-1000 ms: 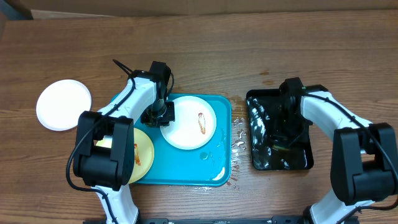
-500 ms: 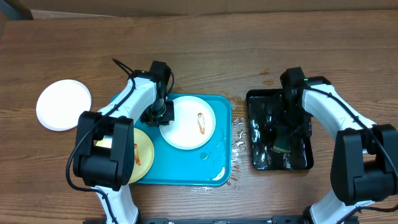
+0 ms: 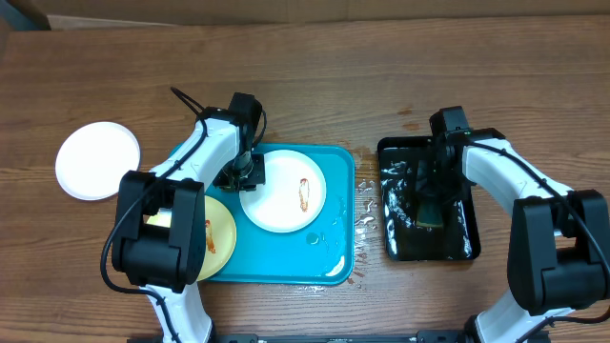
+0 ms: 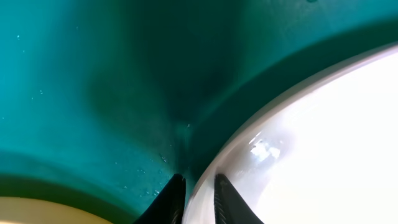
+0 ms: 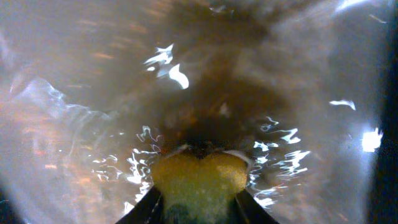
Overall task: Clean dirty plates on tray and stack at the side
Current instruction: 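Rub the sponge in the black tray water with the right gripper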
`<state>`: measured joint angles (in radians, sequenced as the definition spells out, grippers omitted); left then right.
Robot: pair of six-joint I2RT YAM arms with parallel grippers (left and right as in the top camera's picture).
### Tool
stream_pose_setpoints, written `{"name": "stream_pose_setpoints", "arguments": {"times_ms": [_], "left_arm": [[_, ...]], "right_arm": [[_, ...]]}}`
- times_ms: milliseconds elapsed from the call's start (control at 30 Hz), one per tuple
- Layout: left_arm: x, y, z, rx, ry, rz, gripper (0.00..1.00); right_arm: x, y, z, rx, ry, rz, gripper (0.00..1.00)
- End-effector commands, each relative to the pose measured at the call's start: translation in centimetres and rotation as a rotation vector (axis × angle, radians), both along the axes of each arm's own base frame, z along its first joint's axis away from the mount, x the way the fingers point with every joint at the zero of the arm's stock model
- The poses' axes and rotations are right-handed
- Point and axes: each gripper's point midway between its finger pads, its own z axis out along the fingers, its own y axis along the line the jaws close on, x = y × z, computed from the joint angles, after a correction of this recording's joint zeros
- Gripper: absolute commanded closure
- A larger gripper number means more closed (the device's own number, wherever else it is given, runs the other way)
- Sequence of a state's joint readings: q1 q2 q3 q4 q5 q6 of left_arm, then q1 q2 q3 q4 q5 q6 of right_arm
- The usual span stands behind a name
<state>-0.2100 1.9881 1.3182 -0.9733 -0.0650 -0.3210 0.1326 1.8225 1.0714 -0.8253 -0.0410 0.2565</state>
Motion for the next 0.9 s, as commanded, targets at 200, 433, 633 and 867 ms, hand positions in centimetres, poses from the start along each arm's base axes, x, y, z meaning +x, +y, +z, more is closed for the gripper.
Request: {"name": "stream_pose_setpoints", "arguments": {"times_ms": [200,433,633,867], "left_arm": [[-1.0,0.0,-1.1,-0.002,0.039,0.077,0.83],[0.1,0.7,-1.1,0.028,-0.006,0.065,0.92],[-0.8,0.8,-1.0,0.033,0.03,0.08,0.96],[-2.0,0.2,-0.9,0.001,0.081,0.119,0.96]], "right_arm": [[-1.1,1.9,1.9,0.106,0.085,0.078,0.26],[-2.4,1.5,1.6,0.086,0.134,0.075,0.28],[-2.9,1.1,1.5,0.063,0.148,0.075,0.27],[-4.4,0.9,0.1,0.06,0.18,0.074,0.46]]}}
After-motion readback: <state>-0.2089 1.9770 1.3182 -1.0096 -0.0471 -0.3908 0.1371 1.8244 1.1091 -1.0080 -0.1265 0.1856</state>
